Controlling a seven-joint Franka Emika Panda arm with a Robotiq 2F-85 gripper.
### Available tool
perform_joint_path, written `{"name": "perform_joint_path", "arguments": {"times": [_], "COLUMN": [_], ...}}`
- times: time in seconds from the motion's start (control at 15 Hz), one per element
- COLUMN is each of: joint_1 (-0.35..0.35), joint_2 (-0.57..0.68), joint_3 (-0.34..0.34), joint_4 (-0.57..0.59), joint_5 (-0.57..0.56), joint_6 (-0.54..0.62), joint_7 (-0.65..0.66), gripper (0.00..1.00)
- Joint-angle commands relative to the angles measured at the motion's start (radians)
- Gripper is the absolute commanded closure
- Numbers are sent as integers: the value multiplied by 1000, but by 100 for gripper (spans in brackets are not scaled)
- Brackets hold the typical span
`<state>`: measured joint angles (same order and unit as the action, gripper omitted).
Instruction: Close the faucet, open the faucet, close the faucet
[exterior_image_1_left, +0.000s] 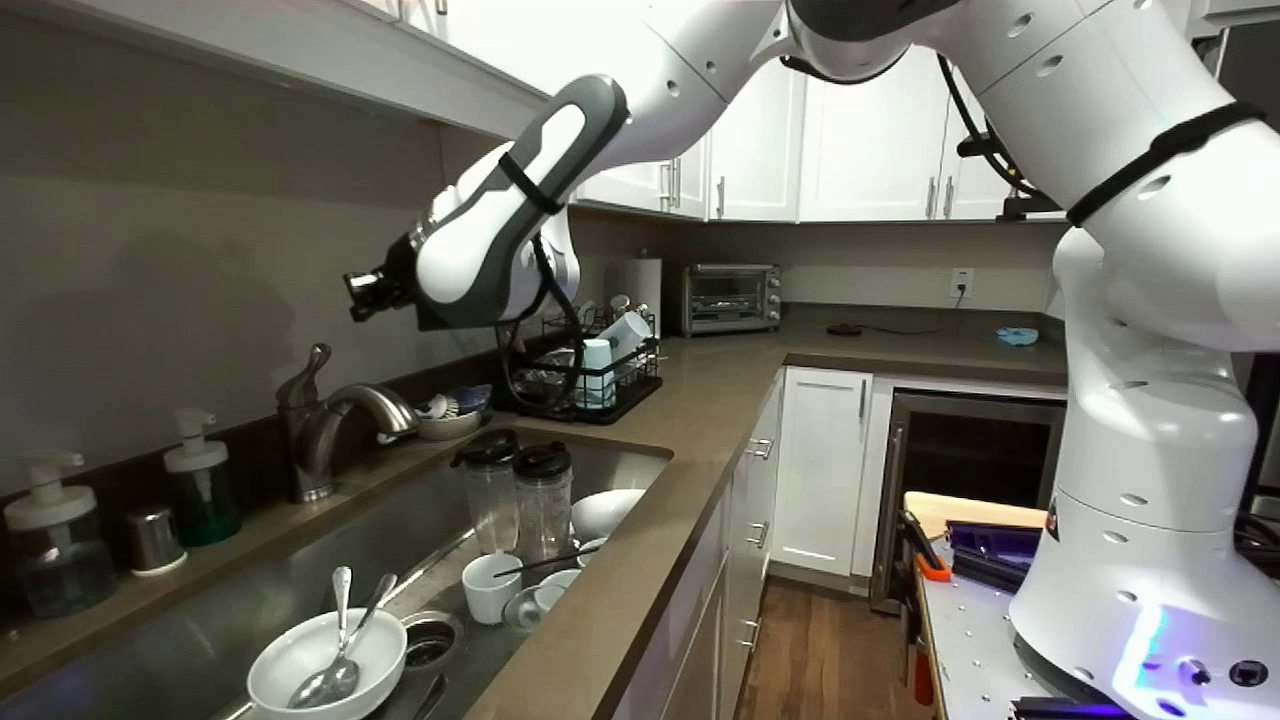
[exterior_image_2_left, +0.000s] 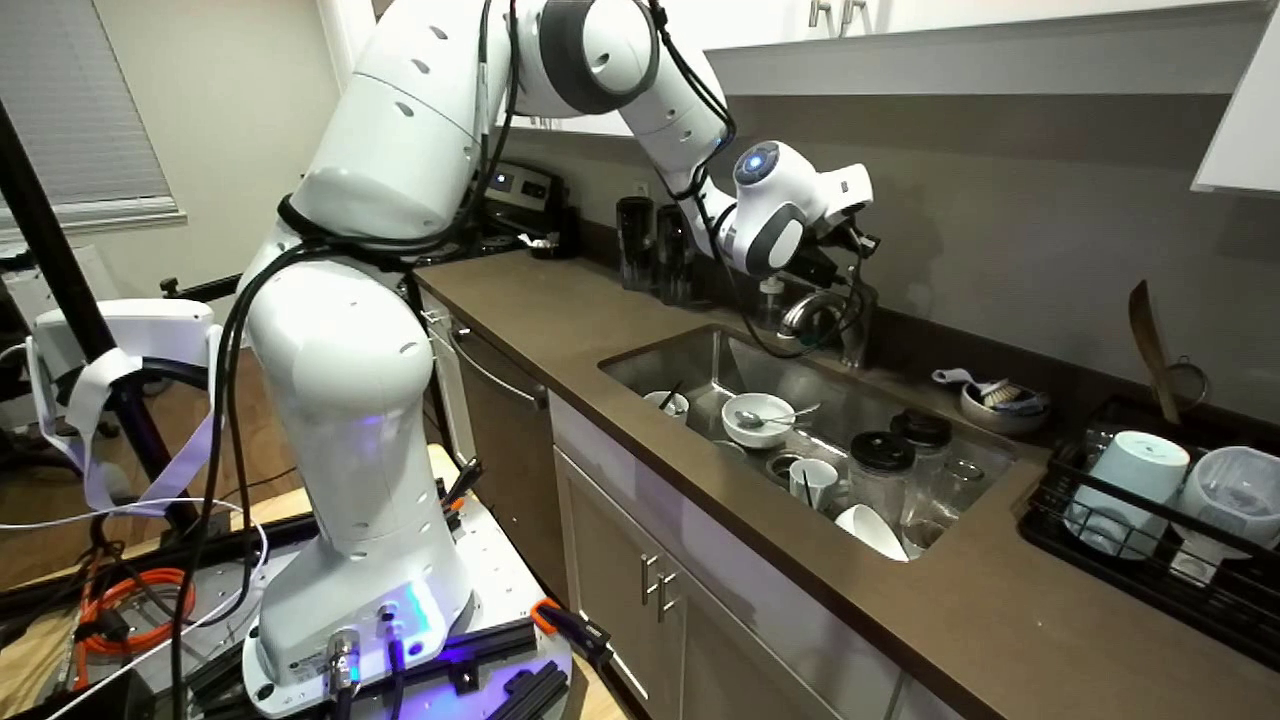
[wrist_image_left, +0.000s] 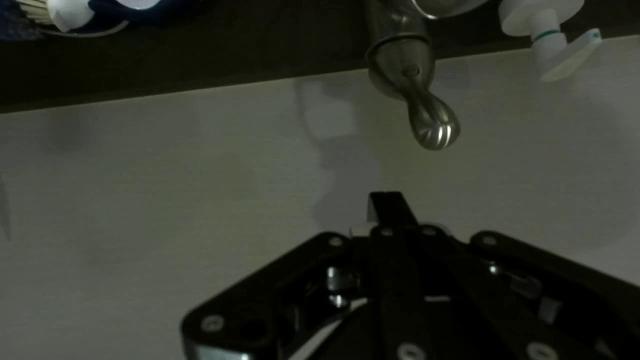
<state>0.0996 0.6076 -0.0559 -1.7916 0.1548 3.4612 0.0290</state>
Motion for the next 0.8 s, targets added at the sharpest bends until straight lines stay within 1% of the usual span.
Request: {"name": "perform_joint_path", "arguments": {"times": [0.0,0.33,0.47,0.6,0.73], "joint_1": [6,2,-11,-8,-20], "joint_2": [-62,-99,-108,-111,-114], "joint_3": [-8,-4,8,5,20], "joint_4": [-68,-99,-106,-106,-98], "joint_5": [6,1,-17,-20,-31], "joint_6": [-13,-39,-57,-83,-125], "joint_7": [-3,-4,4,4,6], "gripper": [100,100,100,100,100]}}
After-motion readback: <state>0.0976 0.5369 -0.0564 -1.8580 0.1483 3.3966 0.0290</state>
